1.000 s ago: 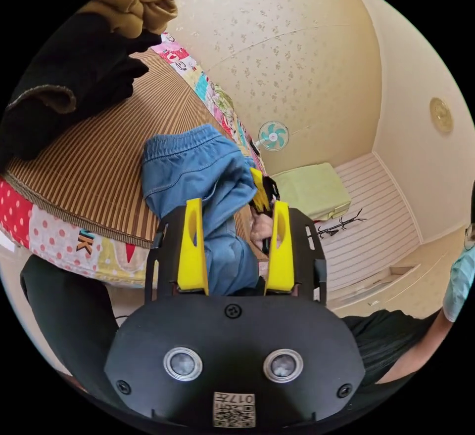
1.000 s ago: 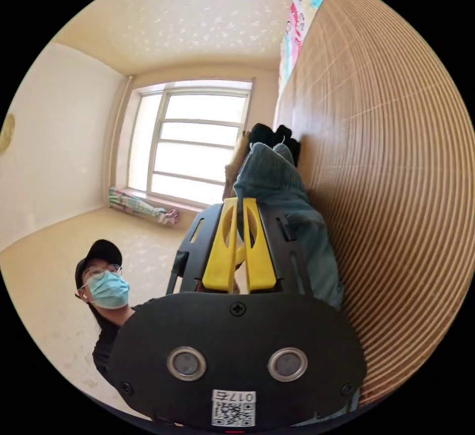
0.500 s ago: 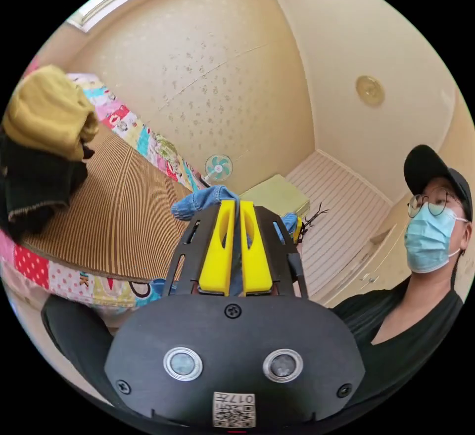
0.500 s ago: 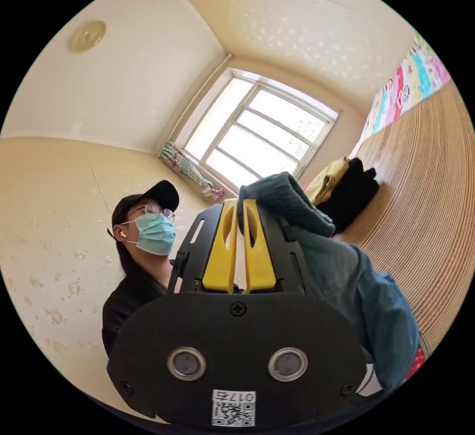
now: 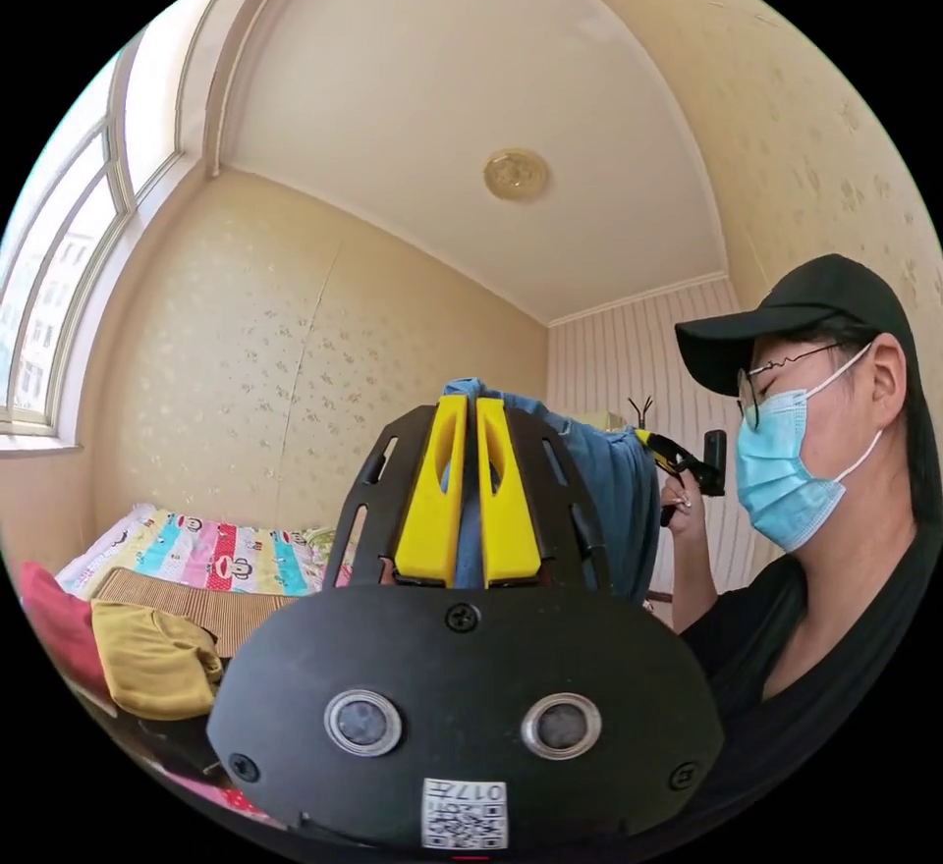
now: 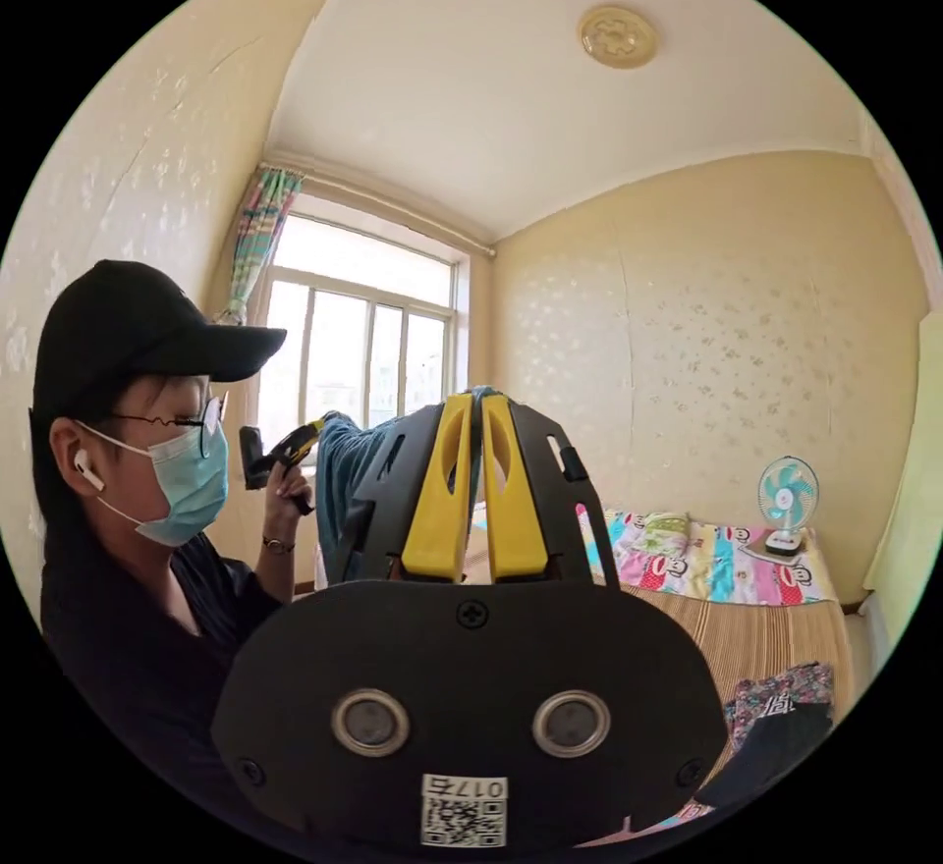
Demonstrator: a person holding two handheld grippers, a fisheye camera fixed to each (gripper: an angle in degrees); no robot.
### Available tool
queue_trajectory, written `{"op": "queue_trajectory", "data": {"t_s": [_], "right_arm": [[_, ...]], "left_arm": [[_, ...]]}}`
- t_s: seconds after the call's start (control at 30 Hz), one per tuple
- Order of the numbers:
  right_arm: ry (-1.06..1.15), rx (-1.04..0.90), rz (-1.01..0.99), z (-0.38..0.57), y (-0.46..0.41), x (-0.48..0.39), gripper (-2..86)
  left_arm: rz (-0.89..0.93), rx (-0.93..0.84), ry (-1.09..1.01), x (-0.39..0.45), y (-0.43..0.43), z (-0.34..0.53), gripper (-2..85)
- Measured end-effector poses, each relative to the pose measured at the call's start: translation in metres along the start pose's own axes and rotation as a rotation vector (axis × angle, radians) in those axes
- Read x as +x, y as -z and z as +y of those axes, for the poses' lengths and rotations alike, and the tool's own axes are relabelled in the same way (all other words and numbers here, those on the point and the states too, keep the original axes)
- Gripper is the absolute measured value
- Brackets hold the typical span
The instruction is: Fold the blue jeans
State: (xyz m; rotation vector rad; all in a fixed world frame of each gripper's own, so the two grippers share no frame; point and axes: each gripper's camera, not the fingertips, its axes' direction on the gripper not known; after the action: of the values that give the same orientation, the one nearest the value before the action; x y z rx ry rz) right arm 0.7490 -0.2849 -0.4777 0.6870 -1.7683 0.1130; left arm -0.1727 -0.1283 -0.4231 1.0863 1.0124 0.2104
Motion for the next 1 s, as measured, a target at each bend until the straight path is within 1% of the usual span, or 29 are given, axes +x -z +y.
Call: {"op": "queue_trajectory", "data": {"t_s": [0.1, 0.13, 0.2, 0.23, 0.27, 0.3, 0.33, 0.37, 0.4, 0.43, 0.47, 0.5, 0.53, 0.57, 0.6, 0.63, 0.67, 0.7, 0.73, 0.77, 0.8, 0.83, 0.87, 0.9, 0.93, 0.97, 1.0], "right_arm": [[-0.064, 0.062, 0.124, 0.048, -0.017, 0.008, 2.2], [-0.086, 0.063, 0.14, 0.055, -0.024, 0.013, 2.2], [-0.166, 0.014, 0.175, 0.067, -0.068, 0.052, 2.4], [-0.181, -0.007, 0.186, 0.064, -0.085, 0.067, 2.5], [-0.225, -0.04, 0.218, 0.05, -0.125, 0.105, 2.6], [-0.27, -0.056, 0.286, 0.027, -0.176, 0.155, 2.9], [-0.288, -0.065, 0.331, 0.012, -0.204, 0.181, 3.0], [-0.283, -0.097, 0.409, -0.017, -0.265, 0.237, 3.5], [-0.27, -0.166, 0.448, -0.039, -0.321, 0.29, 4.2], [-0.289, -0.23, 0.47, -0.043, -0.345, 0.315, 5.0], [-0.428, -0.359, 0.545, -0.04, -0.377, 0.356, 6.6], [-0.539, -0.408, 0.607, -0.028, -0.391, 0.377, 8.1], [-0.572, -0.406, 0.613, -0.019, -0.394, 0.382, 8.9], [-0.573, -0.393, 0.569, 0.002, -0.399, 0.385, 8.8], [-0.518, -0.408, 0.482, 0.031, -0.406, 0.381, 8.6], [-0.487, -0.428, 0.443, 0.05, -0.409, 0.378, 8.4], [-0.438, -0.491, 0.388, 0.095, -0.415, 0.37, 8.2], [-0.416, -0.578, 0.358, 0.149, -0.419, 0.361, 8.1], [-0.412, -0.631, 0.343, 0.179, -0.421, 0.356, 8.2], [-0.413, -0.736, 0.309, 0.242, -0.422, 0.344, 8.5], [-0.422, -0.833, 0.269, 0.306, -0.42, 0.329, 8.8], [-0.431, -0.877, 0.246, 0.336, -0.419, 0.32, 8.9], [-0.462, -0.956, 0.204, 0.396, -0.414, 0.3, 9.1], [-0.522, -1.022, 0.159, 0.449, -0.408, 0.278, 9.4], [-0.557, -1.041, 0.13, 0.474, -0.404, 0.265, 9.5], [-0.628, -1.043, 0.066, 0.512, -0.395, 0.239, 9.8], [-0.681, -1.014, -0.009, 0.54, -0.388, 0.21, 9.9]], "left_arm": [[0.053, -0.032, 0.067, -0.014, -0.018, 0.032, -0.4], [0.048, -0.064, 0.113, -0.025, -0.035, 0.044, -0.4], [0.01, -0.135, 0.163, -0.048, -0.078, 0.052, -0.3], [-0.01, -0.188, 0.166, -0.07, -0.121, 0.045, -0.2], [-0.004, -0.247, 0.178, -0.099, -0.179, 0.03, 0.0], [0.0, -0.285, 0.185, -0.117, -0.214, 0.02, 0.4], [-0.011, -0.36, 0.208, -0.158, -0.289, -0.003, 1.0], [-0.04, -0.426, 0.211, -0.202, -0.361, -0.025, 2.4], [-0.061, -0.462, 0.206, -0.223, -0.391, -0.032, 3.1], [-0.145, -0.552, 0.26, -0.262, -0.436, -0.035, 5.8], [-0.232, -0.637, 0.349, -0.295, -0.46, -0.025, 8.5], [-0.24, -0.662, 0.371, -0.306, -0.466, -0.017, 9.7], [-0.21, -0.689, 0.384, -0.32, -0.472, 0.004, 11.2], [-0.16, -0.719, 0.381, -0.33, -0.471, 0.034, 11.9], [-0.139, -0.737, 0.374, -0.333, -0.469, 0.054, 11.9], [-0.12, -0.793, 0.36, -0.339, -0.462, 0.1, 12.1], [-0.122, -0.878, 0.348, -0.344, -0.451, 0.153, 12.1], [-0.123, -0.926, 0.342, -0.346, -0.446, 0.181, 12.1], [-0.125, -1.036, 0.332, -0.35, -0.431, 0.242, 12.1], [-0.124, -1.149, 0.342, -0.351, -0.411, 0.305, 12.1], [-0.121, -1.2, 0.355, -0.351, -0.399, 0.335, 12.1], [-0.099, -1.287, 0.396, -0.35, -0.373, 0.392, 12.2], [-0.068, -1.345, 0.455, -0.346, -0.342, 0.442, 12.4], [-0.056, -1.36, 0.489, -0.343, -0.325, 0.463, 12.4], [-0.04, -1.362, 0.56, -0.337, -0.291, 0.495, 12.5], [-0.042, -1.325, 0.622, -0.331, -0.257, 0.515, 12.5], [-0.05, -1.3, 0.651, -0.328, -0.24, 0.521, 12.5]]}}
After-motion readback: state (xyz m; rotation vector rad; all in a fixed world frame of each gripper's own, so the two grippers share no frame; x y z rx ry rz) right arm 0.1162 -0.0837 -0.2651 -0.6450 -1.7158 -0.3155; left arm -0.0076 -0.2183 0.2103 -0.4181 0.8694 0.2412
